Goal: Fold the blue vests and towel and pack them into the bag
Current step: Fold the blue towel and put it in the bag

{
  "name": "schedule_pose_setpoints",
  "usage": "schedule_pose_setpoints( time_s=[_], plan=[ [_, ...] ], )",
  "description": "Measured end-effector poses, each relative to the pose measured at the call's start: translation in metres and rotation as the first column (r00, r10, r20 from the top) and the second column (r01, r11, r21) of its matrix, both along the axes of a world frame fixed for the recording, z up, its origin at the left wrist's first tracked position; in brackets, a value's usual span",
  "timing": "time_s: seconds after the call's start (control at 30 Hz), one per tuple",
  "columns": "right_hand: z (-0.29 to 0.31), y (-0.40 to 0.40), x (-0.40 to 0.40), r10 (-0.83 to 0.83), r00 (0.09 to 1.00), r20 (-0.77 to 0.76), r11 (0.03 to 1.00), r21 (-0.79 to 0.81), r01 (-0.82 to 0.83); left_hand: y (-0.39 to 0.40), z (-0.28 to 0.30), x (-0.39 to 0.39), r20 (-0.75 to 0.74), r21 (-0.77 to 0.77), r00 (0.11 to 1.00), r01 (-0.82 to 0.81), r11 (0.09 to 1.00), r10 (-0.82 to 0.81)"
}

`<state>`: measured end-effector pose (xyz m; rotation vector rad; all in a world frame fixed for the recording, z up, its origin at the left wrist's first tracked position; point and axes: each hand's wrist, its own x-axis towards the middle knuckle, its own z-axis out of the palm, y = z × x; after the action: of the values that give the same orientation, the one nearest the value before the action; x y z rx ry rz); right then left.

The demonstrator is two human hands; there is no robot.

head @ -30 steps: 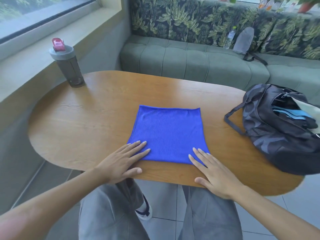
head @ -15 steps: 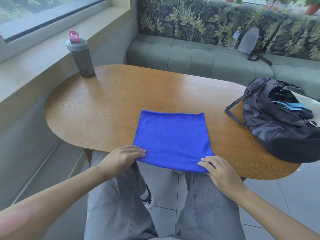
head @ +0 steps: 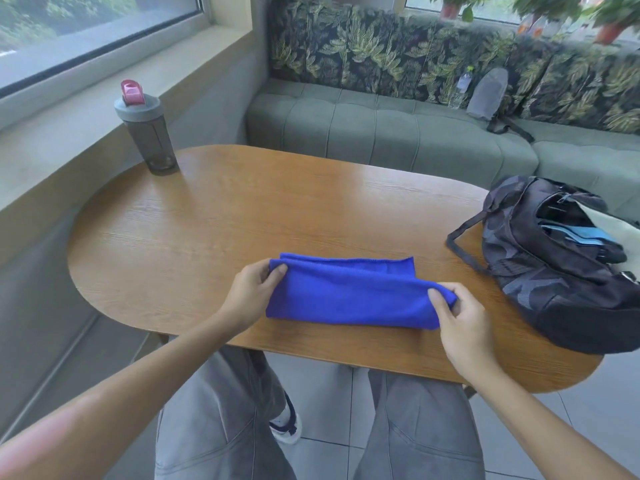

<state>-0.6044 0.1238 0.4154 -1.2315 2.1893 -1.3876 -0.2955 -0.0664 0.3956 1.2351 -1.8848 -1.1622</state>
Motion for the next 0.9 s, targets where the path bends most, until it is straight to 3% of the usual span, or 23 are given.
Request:
schedule_pose_setpoints(
  time_s=[0.23, 0.4, 0.67, 0.8, 0.9],
  plan=[
    [-0.011, -0.076, -0.024, -0.052, 0.993, -0.101, 0.982, 0.177, 0.069, -0.042, -0.011, -0.034, 0.237, -0.116, 0.963, -0.103, 0.988, 0.128],
    [-0.030, -0.104, -0.037, -0.024, 0.978, -0.208, 0.952, 0.293, 0.086, -0.045, -0.020, -0.047, 0.285, -0.200, 0.944, -0.110, 0.974, 0.166],
    [-0.028, -0.112, -0.035, 0.142, 0.870, -0.472, 0.892, 0.441, 0.093, -0.041, -0.022, -0.051, 0.421, -0.306, 0.890, -0.041, 0.951, 0.174],
    [-0.031, -0.108, -0.037, 0.167, 0.853, -0.494, 0.892, 0.444, 0.083, -0.035, -0.017, -0.056, 0.503, -0.549, 0.825, 0.073, 0.833, 0.259],
    [-0.033, -0.103, -0.038, 0.153, 0.841, -0.519, 0.913, 0.401, 0.082, -0.031, -0.018, -0.062, 0.517, -0.581, 0.835, 0.184, 0.793, 0.185]
  ],
)
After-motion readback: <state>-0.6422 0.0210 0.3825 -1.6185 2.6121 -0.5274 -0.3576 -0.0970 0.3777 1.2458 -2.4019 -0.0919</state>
